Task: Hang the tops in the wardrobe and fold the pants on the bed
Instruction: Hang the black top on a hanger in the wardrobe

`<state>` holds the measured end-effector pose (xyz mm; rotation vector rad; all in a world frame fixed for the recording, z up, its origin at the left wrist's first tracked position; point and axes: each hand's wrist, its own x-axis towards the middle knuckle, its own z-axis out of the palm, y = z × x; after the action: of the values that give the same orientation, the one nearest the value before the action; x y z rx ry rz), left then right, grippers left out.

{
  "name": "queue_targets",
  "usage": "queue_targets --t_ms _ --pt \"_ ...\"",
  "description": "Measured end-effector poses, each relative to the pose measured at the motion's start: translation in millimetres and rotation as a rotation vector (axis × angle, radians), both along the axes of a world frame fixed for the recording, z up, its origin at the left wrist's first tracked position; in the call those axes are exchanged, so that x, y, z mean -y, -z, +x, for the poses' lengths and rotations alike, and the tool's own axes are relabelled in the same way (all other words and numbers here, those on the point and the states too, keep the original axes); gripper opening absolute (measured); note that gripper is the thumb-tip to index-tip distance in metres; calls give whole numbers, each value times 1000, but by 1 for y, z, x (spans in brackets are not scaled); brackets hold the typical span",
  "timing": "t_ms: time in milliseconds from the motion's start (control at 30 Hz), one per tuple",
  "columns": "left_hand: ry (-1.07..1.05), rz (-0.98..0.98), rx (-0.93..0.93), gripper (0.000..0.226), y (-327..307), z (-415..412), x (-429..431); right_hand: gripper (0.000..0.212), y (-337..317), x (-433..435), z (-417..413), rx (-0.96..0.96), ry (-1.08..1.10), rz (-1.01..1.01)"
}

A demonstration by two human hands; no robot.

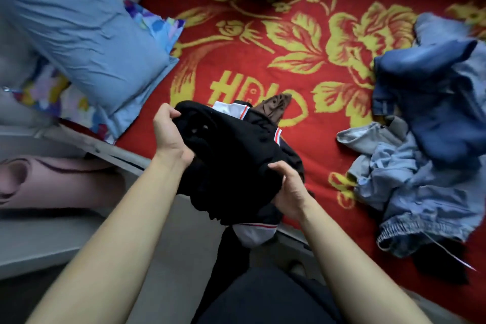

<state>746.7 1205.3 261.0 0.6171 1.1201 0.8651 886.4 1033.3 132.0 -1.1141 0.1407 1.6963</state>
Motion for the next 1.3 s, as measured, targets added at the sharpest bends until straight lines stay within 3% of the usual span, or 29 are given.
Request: queue_targets --t_ms 67,133,200,267,367,533,733,833,900,1000,1133,1233,1300 --pt "-60 53 82 6 -30 -7 32 45 -11 26 -12 124 -82 -15" --pt "-140 109 109 12 -50 -21 58 57 -21 47 -21 325 -60 4" --pt "-190 163 105 13 -66 -38 77 50 -33 62 -27 506 -19 62" --pt "-238 179 21 26 -75 -62 95 48 -48 73 -31 571 9 84" --pt "-353 186 -246 11 -74 -114 113 39 -75 82 -42 628 19 189" --pt "-473 249 -616 10 -53 -216 149 28 -139 67 -80 658 -180 468" --pt "-418 209 -884 48 -49 -370 229 27 -205 50 -207 733 -411 699" --pt "-365 159 -1046 56 -55 -461 277 18 -231 46 -273 799 -520 807" --pt "-411 98 -1103 54 -58 -520 307 33 -244 35 -312 981 -573 915" --pt "-559 16 -1118 41 -60 -602 348 36 -262 21 -376 1361 -740 1083" --pt "-805 -1 -1102 35 -64 -694 385 54 -266 6 -467 1876 -1170 1102" --pt "-874 -18 -1176 32 -66 -743 405 39 -265 11 -529 2027 -1293 1003" --pt "-827 0 -1280 31 -66 -769 415 35 -265 18 -569 1999 -1265 1052"
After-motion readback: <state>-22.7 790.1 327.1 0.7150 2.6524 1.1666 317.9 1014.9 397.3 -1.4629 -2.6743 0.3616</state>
